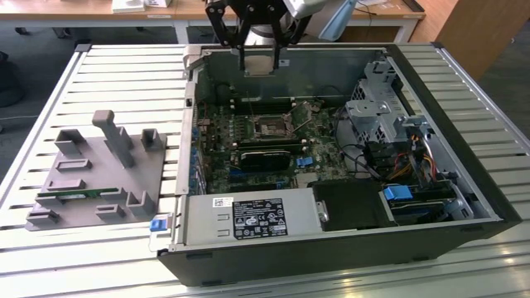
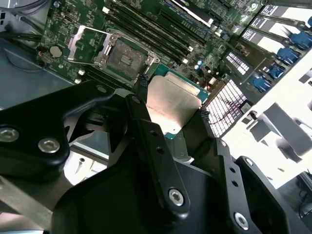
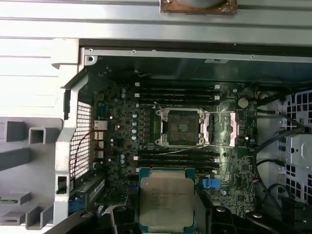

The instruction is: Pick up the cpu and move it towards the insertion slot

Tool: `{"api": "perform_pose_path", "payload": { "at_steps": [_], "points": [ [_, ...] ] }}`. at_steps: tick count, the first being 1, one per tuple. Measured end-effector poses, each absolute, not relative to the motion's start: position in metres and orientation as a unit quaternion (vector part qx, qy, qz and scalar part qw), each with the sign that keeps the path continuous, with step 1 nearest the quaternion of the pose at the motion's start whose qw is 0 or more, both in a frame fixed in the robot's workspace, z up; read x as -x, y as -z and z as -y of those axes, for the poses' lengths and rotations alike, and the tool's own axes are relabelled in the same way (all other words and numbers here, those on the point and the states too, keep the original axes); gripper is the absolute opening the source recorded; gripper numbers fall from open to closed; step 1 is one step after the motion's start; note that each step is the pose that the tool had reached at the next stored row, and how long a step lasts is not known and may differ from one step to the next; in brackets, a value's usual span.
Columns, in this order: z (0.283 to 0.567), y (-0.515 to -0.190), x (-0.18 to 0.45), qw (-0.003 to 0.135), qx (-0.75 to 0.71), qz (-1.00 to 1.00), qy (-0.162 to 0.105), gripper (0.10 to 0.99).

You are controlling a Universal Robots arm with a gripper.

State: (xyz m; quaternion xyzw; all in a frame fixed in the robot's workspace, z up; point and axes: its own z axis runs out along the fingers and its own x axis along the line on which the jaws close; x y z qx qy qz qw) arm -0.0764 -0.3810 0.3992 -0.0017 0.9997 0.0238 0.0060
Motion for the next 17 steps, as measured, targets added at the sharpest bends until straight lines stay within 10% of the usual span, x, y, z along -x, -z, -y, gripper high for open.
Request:
{"api": "perform_pose_path", "payload": {
  "at_steps": [17],
  "points": [
    [0.372, -0.399, 0.053, 0.006, 0.002, -1.0, -0.024, 0.537]
  ]
}}
